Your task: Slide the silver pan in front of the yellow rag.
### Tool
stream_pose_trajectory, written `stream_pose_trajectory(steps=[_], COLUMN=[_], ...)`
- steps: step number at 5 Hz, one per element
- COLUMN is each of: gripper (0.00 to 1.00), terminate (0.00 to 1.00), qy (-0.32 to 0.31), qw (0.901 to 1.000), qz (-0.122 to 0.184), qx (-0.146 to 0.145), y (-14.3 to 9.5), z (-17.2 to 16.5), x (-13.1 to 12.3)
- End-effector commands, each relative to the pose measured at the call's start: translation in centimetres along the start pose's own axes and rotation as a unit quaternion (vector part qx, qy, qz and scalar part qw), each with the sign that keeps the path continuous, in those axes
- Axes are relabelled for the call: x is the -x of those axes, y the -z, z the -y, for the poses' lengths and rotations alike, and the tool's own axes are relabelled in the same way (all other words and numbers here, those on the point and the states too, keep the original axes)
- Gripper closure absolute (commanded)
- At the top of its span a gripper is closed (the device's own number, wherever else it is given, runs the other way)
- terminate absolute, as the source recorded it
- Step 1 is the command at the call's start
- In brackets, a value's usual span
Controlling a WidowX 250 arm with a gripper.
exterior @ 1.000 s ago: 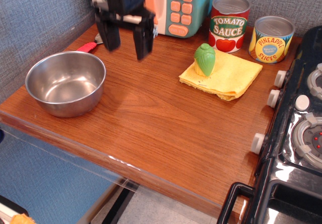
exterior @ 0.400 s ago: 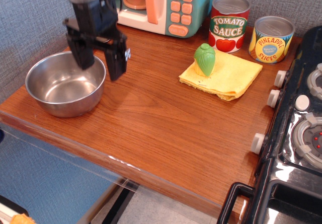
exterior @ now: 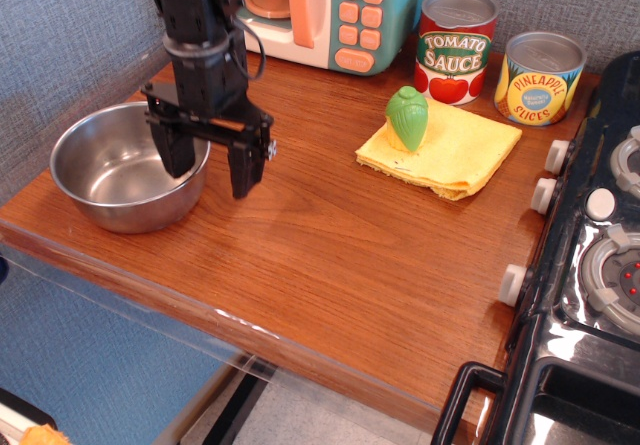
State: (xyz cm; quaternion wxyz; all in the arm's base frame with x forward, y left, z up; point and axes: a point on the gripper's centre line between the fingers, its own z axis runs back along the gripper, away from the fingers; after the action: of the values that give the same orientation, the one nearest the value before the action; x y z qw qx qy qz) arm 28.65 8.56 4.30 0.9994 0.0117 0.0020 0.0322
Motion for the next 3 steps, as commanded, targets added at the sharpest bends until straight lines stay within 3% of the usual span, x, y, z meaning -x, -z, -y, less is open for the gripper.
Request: stream_pose_trajectory(steps=[1, 3], gripper=[1.0, 1.0], terminate=[0.0, 0.0], qy=[-0.029, -0.038], qw=[0.9995, 0.9992], qz=[0.002, 0.007], qx=[-0.014, -0.008], y=[0.54, 0.28], z=[-0.19, -0.43], x=[-0.57, -0.68])
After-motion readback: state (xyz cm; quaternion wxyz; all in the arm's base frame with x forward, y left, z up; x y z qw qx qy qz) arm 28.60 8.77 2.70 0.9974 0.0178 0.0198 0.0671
